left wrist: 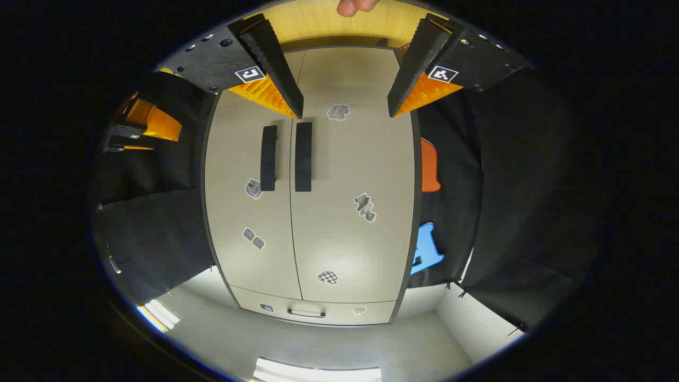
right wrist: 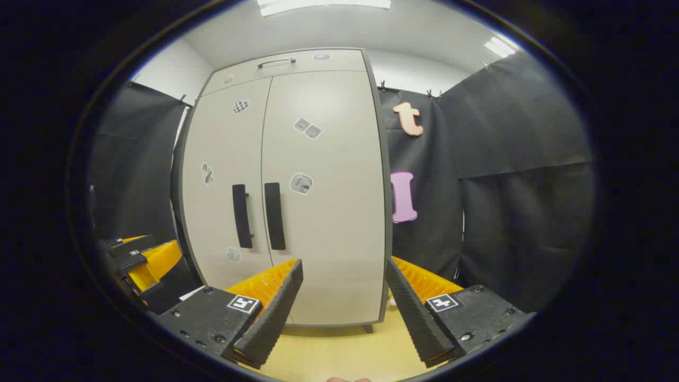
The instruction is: Open the right door of the double-door shoe cabinet with the right hand, and open the left door with the left hand.
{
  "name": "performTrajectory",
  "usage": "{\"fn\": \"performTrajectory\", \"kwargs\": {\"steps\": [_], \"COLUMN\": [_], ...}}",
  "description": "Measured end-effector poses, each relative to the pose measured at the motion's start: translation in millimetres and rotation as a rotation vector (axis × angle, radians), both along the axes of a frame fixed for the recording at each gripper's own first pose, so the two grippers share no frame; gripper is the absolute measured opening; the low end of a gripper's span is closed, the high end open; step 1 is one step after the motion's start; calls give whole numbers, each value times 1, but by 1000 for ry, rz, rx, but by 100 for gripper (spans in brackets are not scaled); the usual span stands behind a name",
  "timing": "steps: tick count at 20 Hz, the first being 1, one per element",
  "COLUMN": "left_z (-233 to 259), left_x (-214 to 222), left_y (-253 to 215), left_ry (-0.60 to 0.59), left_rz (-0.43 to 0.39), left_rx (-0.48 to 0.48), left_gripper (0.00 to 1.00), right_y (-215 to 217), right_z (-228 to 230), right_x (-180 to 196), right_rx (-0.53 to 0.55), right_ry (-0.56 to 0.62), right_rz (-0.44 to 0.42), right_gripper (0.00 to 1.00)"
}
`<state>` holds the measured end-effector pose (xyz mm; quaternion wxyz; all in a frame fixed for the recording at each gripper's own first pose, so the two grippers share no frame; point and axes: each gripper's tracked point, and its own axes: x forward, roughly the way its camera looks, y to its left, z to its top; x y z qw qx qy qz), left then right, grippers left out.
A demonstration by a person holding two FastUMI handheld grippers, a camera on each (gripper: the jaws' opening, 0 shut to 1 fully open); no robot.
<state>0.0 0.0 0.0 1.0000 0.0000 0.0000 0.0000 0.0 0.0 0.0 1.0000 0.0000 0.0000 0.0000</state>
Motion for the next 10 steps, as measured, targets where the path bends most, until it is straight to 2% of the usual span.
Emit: {"fn": "performTrajectory", "kwargs": {"steps": [10], "left_z": [3], "left_x": [-4], "left_y": [-2], "left_ry": [-13], "left_rz": [18], "left_rx": [16], "left_gripper": [95], "right_y": [-4], "right_z": [-2], "right_x": [-4], "right_rx": [3], "right_ry": [-7], "right_rz": [0], "right_gripper": [99]}}
